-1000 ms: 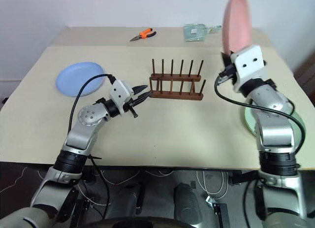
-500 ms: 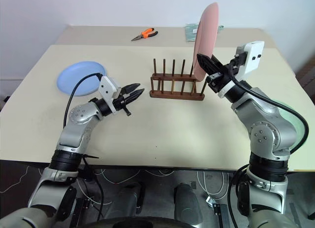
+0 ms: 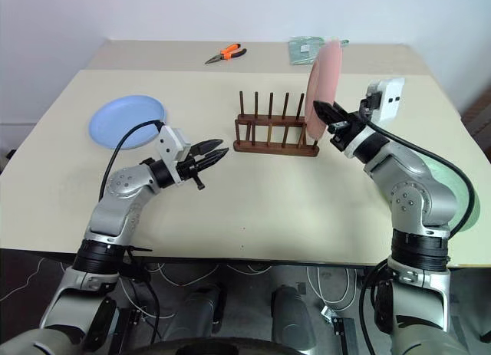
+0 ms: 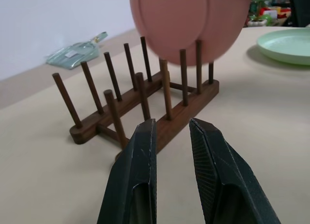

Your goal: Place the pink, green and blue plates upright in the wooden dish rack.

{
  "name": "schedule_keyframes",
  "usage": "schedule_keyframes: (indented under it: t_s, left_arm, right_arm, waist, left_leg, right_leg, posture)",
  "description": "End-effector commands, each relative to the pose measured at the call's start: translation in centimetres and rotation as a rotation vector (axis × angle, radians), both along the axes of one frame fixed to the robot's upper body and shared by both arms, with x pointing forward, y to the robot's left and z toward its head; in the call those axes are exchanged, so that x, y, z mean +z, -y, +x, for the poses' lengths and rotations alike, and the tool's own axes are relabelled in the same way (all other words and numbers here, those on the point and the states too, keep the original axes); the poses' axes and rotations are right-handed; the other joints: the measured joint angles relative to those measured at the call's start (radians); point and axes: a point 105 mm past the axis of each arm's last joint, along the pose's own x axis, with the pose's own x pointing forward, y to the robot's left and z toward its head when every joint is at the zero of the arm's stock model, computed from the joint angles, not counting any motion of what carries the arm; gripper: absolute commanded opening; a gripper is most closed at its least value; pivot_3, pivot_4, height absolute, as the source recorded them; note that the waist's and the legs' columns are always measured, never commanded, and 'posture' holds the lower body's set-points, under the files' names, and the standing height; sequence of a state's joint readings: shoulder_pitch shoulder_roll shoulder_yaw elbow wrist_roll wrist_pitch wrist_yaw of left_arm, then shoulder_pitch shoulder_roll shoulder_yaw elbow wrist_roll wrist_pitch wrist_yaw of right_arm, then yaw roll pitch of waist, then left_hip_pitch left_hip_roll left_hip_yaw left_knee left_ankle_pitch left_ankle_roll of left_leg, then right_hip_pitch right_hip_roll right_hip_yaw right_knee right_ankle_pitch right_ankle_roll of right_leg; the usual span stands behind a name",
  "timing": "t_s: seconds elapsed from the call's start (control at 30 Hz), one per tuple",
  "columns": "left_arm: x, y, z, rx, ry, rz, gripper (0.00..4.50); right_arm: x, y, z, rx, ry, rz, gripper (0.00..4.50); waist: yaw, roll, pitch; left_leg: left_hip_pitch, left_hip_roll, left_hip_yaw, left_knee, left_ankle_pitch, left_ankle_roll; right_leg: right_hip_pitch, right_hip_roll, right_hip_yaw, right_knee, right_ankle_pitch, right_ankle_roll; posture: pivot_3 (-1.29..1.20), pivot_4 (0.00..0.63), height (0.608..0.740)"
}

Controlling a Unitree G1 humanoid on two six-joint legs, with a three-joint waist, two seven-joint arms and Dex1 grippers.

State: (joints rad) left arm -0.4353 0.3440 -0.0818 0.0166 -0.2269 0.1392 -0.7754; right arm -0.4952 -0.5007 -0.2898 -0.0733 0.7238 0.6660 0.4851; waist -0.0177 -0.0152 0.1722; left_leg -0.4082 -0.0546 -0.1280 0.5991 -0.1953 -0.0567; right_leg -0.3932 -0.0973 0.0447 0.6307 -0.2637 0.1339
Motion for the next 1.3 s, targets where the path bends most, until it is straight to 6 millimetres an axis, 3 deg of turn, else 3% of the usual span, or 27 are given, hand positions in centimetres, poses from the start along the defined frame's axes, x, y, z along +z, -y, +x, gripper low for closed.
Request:
schedule_keyframes:
  t_s: [0.03, 0.27, 0.37, 0.47, 0.57, 0.77, 0.87, 1.07, 1.13, 1.17, 1.2, 1.3]
  left_arm:
    - [0.7, 0.4, -0.5, -0.011, 0.038, 0.001, 1.06]
    - [0.5, 0.6, -0.5, -0.011, 0.032, 0.007, 1.06]
    - [0.5, 0.6, -0.6, -0.016, 0.029, 0.01, 1.06]
    - [0.3, 0.9, -0.5, -0.037, 0.02, 0.016, 1.06]
    - [0.1, 1.5, -0.4, -0.071, 0.017, 0.03, 1.06]
    - [0.1, 2.8, -0.2, -0.12, 0.021, 0.034, 1.06]
    - [0.0, 3.3, -0.2, -0.14, 0.023, 0.038, 1.06]
    - [-0.1, 3.3, -0.2, -0.145, 0.025, 0.039, 1.06]
    - [-0.1, 3.3, -0.3, -0.144, 0.024, 0.039, 1.06]
    - [-0.1, 3.2, -0.3, -0.143, 0.023, 0.039, 1.06]
    - [-0.1, 3.0, -0.2, -0.133, 0.028, 0.038, 1.06]
    - [0.1, 2.1, 0.5, -0.072, 0.048, 0.034, 1.06]
  right_arm:
    - [2.0, 0.2, 0.1, -0.002, 0.084, -0.019, 0.77]
    - [3.0, 1.9, -0.9, -0.081, 0.195, -0.281, 4.16]
    - [2.2, 3.5, -3.5, -0.05, 0.187, -0.472, 4.16]
    - [-1.4, 6.6, -6.1, -0.077, 0.04, -0.681, 4.16]
    - [-5.0, 10.2, -6.9, -0.237, -0.12, -0.768, 4.16]
    - [-10.2, 14.6, -8.1, -0.471, -0.344, -0.876, 4.16]
    - [-11.7, 15.1, -8.5, -0.501, -0.427, -0.819, 3.28]
    - [-12.1, 15.4, -8.4, -0.536, -0.435, -0.824, 0.14]
    - [-11.9, 15.4, -8.3, -0.542, -0.423, -0.825, 0.06]
    - [-11.3, 15.4, -7.9, -0.552, -0.39, -0.84, 0.06]
    - [-9.4, 15.2, -7.0, -0.583, -0.302, -0.852, 0.06]
    - [-1.1, 13.5, -4.5, -0.671, 0.065, -0.818, 0.06]
  waist:
    - [0.001, 0.0, 0.0]
    - [0.004, 0.0, 0.0]
    - [0.012, 0.0, 0.0]
    - [0.017, 0.0, 0.0]
    - [0.018, -0.001, 0.0]
    - [0.003, 0.0, 0.0]
    - [0.005, 0.0, 0.0]
    - [0.007, 0.0, 0.0]
    - [0.007, -0.001, 0.0]
    - [0.007, -0.001, 0.0]
    - [0.006, -0.001, 0.0]
    - [-0.006, 0.003, 0.001]
  left_leg:
    - [0.0, 0.0, 0.0, 0.0, 0.0, 0.0]
    - [0.0, 0.0, 0.0, 0.0, 0.0, 0.0]
    - [-0.001, 0.0, 0.0, 0.0, 0.0, 0.0]
    - [-0.002, -0.001, 0.0, -0.001, 0.0, 0.0]
    - [-0.001, -0.001, 0.001, 0.0, -0.001, 0.001]
    - [0.001, 0.001, 0.006, 0.002, -0.001, 0.001]
    - [0.001, 0.001, 0.006, 0.002, -0.001, 0.001]
    - [0.001, 0.001, 0.006, 0.002, -0.001, 0.001]
    - [0.001, 0.001, 0.006, 0.003, -0.001, 0.001]
    - [0.001, 0.001, 0.006, 0.003, -0.001, 0.001]
    - [0.001, 0.001, 0.006, 0.003, -0.001, 0.001]
    - [0.001, 0.001, 0.008, 0.003, -0.001, 0.001]
  right_leg:
    - [0.0, 0.0, 0.0, 0.0, 0.0, 0.0]
    - [0.0, 0.0, 0.0, -0.001, 0.0, 0.0]
    - [0.0, 0.0, 0.0, -0.001, 0.0, 0.0]
    - [0.0, -0.001, 0.0, -0.002, -0.001, 0.001]
    - [0.001, -0.001, 0.0, -0.002, -0.001, 0.001]
    - [0.001, -0.001, 0.003, -0.002, -0.002, -0.004]
    - [0.001, -0.001, 0.003, -0.002, -0.002, -0.003]
    - [0.002, -0.001, 0.003, -0.002, -0.001, -0.002]
    - [0.002, -0.001, 0.003, -0.002, -0.002, -0.002]
    - [0.002, -0.001, 0.003, -0.002, -0.002, -0.002]
    - [0.002, -0.001, 0.003, -0.002, -0.002, -0.002]
    - [0.001, -0.001, 0.005, -0.002, -0.001, -0.003]
  posture:
    - [0.0, 0.15, 0.74]
    - [0.0, 0.15, 0.74]
    - [0.0, 0.15, 0.74]
    - [0.0, 0.15, 0.74]
    - [0.0, 0.15, 0.74]
    - [0.0, 0.15, 0.74]
    - [0.0, 0.15, 0.74]
    - [0.0, 0.15, 0.74]
    - [0.0, 0.15, 0.74]
    - [0.0, 0.15, 0.74]
    - [0.0, 0.15, 0.74]
    - [0.0, 0.15, 0.74]
